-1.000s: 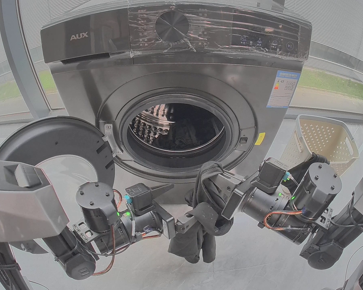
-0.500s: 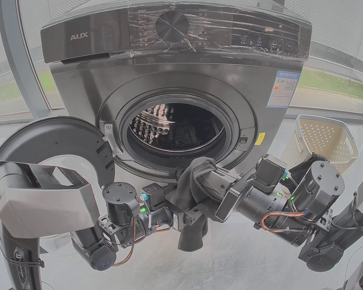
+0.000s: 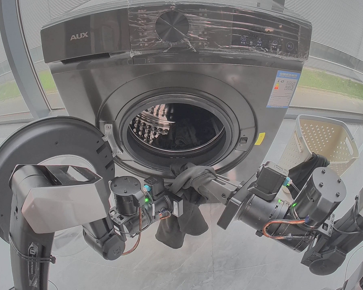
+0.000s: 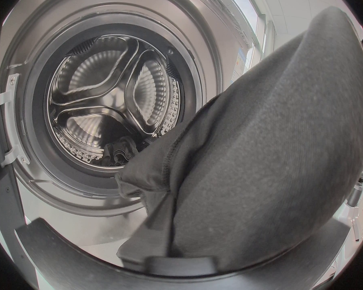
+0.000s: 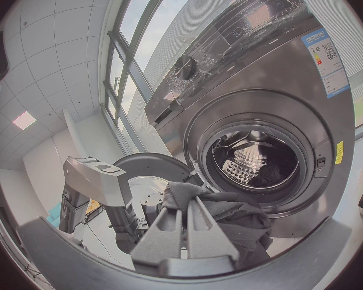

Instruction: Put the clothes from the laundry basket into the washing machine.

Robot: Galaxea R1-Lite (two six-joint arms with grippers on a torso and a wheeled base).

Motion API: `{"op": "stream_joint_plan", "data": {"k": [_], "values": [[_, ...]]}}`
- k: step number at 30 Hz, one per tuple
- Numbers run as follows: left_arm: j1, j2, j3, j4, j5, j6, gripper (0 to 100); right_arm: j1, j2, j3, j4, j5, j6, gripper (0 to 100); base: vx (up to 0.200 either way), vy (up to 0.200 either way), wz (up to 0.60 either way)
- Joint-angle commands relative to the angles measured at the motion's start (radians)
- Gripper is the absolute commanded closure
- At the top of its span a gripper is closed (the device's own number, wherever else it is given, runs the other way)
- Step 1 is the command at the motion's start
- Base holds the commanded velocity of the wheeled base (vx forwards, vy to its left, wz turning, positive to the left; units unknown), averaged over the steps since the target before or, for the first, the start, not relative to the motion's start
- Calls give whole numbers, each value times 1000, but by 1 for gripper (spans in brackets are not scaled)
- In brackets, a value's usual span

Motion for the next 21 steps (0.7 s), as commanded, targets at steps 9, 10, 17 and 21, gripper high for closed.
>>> {"op": "stream_joint_plan", "data": {"k": [9, 10, 17, 21], "values": [[36, -77, 23, -6, 27, -5, 100, -137, 29, 224, 26, -10, -91, 100, 0, 0, 0], [36, -78, 23, -6, 27, -6, 100, -139, 30, 225, 26, -10, -91, 100, 0, 0, 0], [-6, -233, 130, -6, 24, -29, 100, -144, 138, 294, 3, -7, -87, 100, 0, 0, 0], [-23, -339, 201, -7, 19, -46, 100, -139, 147, 279, -1, -4, -82, 100, 0, 0, 0]]}}
